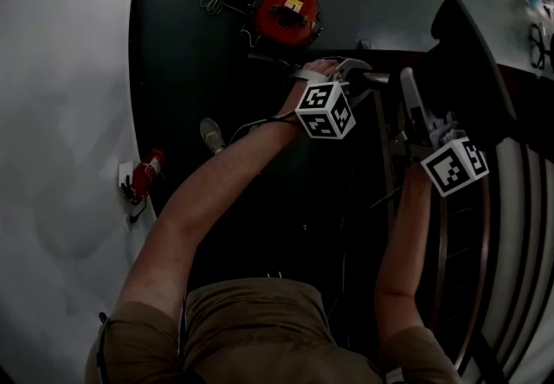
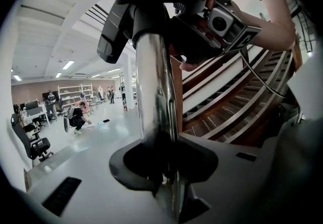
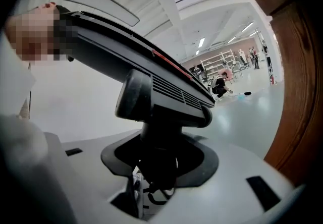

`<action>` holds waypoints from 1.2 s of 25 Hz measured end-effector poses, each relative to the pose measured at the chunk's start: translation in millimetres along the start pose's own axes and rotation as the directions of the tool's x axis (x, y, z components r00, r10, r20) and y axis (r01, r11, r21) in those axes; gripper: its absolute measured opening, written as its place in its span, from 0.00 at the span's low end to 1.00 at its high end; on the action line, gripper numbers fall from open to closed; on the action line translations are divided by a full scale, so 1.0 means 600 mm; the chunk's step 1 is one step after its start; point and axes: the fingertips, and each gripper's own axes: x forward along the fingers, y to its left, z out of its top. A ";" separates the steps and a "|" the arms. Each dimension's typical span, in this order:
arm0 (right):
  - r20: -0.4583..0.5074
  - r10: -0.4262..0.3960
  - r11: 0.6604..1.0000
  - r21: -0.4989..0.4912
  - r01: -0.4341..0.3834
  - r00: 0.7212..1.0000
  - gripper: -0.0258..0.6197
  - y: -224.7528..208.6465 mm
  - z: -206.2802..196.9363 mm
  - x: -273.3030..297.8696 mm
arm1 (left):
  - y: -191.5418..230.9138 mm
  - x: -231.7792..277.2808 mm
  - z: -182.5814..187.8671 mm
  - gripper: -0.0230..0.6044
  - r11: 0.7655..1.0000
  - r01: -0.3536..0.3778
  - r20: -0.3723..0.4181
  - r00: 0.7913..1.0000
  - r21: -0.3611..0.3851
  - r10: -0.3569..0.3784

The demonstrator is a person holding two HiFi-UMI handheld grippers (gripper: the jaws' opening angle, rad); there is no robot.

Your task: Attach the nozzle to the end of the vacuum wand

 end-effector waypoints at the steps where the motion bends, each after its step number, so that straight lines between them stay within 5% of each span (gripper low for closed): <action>1: -0.010 -0.027 0.999 -0.032 0.026 1.000 0.32 -0.004 -0.001 0.002 | 0.000 0.005 0.000 0.22 1.000 0.003 -0.006 1.000 0.004 -0.003; 6: 0.170 -0.109 0.965 -0.218 0.145 0.980 0.32 0.010 0.002 -0.015 | -0.001 0.013 0.004 0.22 1.000 -0.015 -0.009 1.000 -0.004 0.015; 13: 0.167 -0.050 0.999 0.016 0.048 0.985 0.32 -0.013 0.009 -0.021 | 0.000 0.007 0.005 0.22 1.000 -0.015 0.011 1.000 0.014 0.015; 18: 0.202 0.029 0.976 -0.218 0.016 0.979 0.32 0.016 0.005 -0.028 | 0.000 0.011 0.010 0.22 1.000 -0.016 0.022 1.000 0.017 0.015; 21: 0.184 0.048 0.963 -0.270 0.004 0.982 0.32 0.031 -0.003 -0.030 | -0.007 0.007 0.010 0.22 1.000 -0.014 0.032 0.999 0.025 0.013; 30: 0.073 0.027 0.998 -0.058 -0.023 0.997 0.32 0.006 0.006 -0.012 | -0.001 0.003 0.010 0.22 0.999 -0.035 0.010 0.999 0.035 0.035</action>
